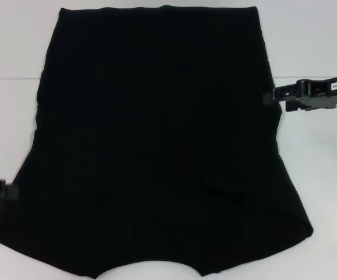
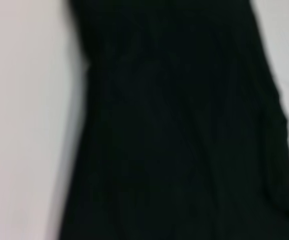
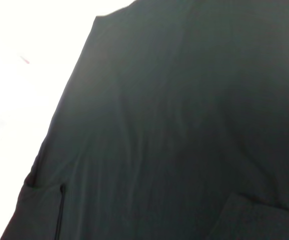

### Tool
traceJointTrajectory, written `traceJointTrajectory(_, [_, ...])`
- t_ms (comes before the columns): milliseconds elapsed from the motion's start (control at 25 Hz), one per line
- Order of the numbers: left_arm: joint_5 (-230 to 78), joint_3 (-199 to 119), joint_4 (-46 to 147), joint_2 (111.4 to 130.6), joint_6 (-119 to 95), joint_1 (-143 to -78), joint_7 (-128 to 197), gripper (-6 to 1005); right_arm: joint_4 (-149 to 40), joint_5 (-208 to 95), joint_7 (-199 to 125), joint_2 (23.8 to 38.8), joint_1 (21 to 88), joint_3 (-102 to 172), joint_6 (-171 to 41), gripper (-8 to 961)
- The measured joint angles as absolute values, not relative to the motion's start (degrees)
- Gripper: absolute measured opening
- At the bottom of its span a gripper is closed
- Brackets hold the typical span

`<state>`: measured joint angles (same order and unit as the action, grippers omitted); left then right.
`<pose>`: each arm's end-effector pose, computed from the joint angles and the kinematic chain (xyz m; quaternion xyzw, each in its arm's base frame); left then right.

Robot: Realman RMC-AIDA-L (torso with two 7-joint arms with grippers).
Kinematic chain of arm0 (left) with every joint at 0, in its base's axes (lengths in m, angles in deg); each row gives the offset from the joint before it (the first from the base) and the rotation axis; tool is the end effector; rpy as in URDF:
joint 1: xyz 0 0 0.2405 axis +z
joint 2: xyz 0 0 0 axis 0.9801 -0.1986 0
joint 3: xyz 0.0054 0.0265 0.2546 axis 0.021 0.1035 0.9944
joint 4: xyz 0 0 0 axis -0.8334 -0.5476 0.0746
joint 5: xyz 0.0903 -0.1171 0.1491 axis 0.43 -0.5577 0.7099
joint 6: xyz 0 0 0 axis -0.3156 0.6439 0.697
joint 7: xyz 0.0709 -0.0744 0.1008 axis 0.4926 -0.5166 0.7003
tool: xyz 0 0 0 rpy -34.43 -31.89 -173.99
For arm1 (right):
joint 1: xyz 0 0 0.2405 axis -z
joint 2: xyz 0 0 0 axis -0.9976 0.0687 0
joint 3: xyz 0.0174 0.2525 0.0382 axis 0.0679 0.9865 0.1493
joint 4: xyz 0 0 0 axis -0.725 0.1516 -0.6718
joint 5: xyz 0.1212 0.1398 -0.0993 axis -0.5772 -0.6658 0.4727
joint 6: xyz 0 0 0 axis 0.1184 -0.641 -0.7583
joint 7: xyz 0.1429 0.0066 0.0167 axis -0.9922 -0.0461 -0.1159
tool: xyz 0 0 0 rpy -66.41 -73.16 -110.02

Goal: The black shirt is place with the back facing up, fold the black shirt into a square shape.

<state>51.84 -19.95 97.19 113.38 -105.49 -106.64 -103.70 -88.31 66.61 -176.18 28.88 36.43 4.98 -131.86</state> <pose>-0.3388 0.3054 0.1231 -0.7214 -0.6704 -0.1201 0.1257 0.2241 0.4413 0.0572 -0.7961 0.5635 0.1176 0.1868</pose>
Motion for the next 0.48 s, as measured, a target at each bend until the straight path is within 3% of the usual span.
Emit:
traceJointTrajectory(80, [54.11, -20.0, 97.44, 113.86, -104.86, -106.46, -104.17, 638, -88.31, 65.89, -176.14, 28.61, 36.85, 5.05, -132.05, 743])
traceJointTrajectory(480, [61.11, -19.89, 97.15, 114.48, -99.19, -105.87, -107.01, 498, -88.31, 65.31, -175.62, 28.43, 37.9, 5.1, -132.2, 805])
